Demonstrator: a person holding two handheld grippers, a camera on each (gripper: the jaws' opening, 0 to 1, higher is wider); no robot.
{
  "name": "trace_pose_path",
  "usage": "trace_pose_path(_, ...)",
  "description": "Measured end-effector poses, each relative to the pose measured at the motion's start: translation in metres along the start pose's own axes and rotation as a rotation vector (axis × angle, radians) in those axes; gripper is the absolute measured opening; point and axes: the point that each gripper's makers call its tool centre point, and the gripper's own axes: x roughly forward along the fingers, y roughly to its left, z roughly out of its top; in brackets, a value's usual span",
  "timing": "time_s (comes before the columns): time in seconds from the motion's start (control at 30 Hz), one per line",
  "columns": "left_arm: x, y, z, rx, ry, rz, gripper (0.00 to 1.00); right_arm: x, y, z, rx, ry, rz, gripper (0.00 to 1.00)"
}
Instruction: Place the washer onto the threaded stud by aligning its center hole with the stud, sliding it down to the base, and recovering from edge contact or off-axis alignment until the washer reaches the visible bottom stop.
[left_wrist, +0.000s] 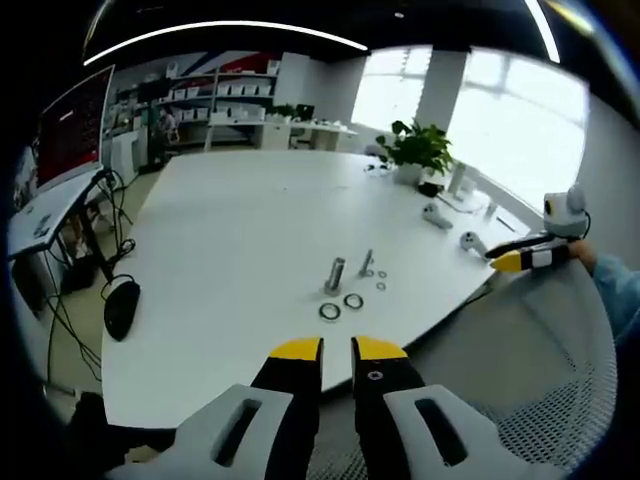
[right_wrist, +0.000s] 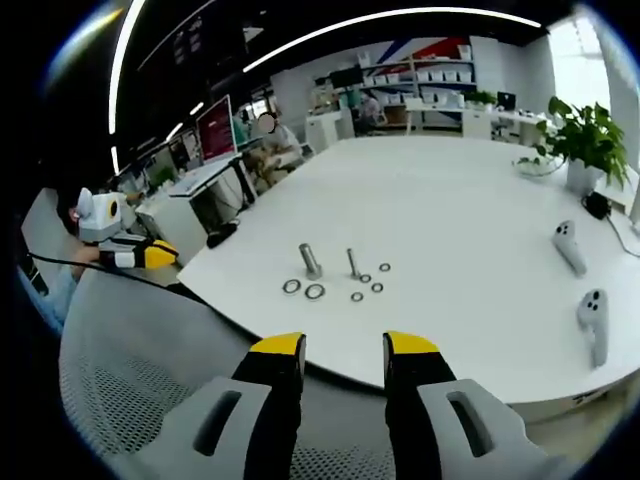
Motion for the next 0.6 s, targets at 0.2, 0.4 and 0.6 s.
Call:
trace_pose_path(0.2, -0.0005, -0.0013, 0.0053, -0.006, -0.029, -0.009, 0.08, 0.0001, 0.0000, -0.0006, -0.004, 0.004, -0.001, 0.32)
trace_pose_path(0.4, -0.0011, -0.0002, 0.0039, -0.007, -0.022, 0.001, 0.08, 0.0002, 0.0014, -0.0007, -0.010, 0.005, 0.008, 0.32)
trace_pose_path(0.6, -0.0008, -0.0001, 0.0023, -0.004, -0.013, 0.004, 0.08, 0.0002, 0.0023, 0.0002, -0.016, 0.000, 0.014, 0.32)
